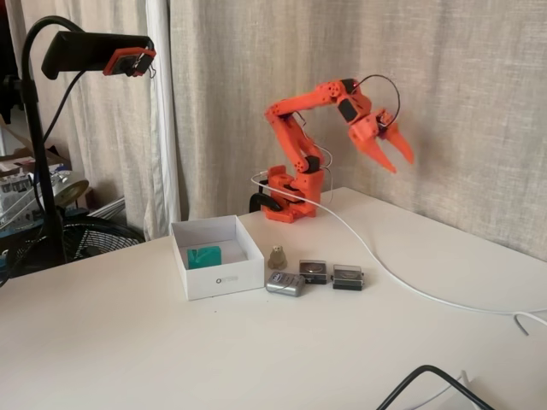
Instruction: Grasp the green cube and put it in the bin.
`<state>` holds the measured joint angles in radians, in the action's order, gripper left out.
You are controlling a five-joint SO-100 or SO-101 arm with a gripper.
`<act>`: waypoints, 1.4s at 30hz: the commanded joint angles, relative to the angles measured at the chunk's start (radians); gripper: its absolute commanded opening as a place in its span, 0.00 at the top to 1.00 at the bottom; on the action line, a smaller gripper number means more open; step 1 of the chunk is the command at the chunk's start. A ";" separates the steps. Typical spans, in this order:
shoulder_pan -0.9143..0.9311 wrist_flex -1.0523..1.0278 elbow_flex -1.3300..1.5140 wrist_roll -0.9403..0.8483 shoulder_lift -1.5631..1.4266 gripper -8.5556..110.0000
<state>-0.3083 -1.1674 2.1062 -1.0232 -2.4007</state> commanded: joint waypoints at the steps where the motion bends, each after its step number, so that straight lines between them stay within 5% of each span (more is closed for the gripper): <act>1: -0.023 0.115 0.199 0.003 -0.149 0.83; 9: -0.095 0.112 0.607 0.005 -0.522 0.84; 20: -0.187 -0.052 0.822 0.002 -0.831 0.84; 27: -0.209 -0.253 0.871 0.000 -0.914 0.84; 42: -0.222 -0.233 0.919 -0.008 -0.922 0.85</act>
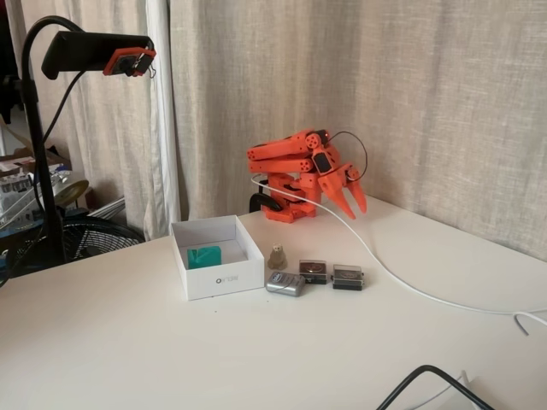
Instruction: Grasp the green cube and put it in the bin.
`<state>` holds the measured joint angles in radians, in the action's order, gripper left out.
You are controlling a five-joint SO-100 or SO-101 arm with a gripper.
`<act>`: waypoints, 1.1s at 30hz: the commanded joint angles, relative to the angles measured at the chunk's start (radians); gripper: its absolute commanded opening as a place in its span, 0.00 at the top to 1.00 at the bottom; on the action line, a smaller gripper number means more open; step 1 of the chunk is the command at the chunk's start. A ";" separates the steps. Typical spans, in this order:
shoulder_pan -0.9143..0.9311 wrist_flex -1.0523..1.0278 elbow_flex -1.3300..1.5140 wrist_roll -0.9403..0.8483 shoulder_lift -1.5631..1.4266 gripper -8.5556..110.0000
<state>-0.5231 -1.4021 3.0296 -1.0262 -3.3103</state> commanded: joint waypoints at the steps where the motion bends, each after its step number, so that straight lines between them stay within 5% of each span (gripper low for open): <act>1: -0.014 0.002 -0.003 -0.006 -0.012 0.85; 33: -0.057 -0.002 0.003 -0.009 -0.034 0.85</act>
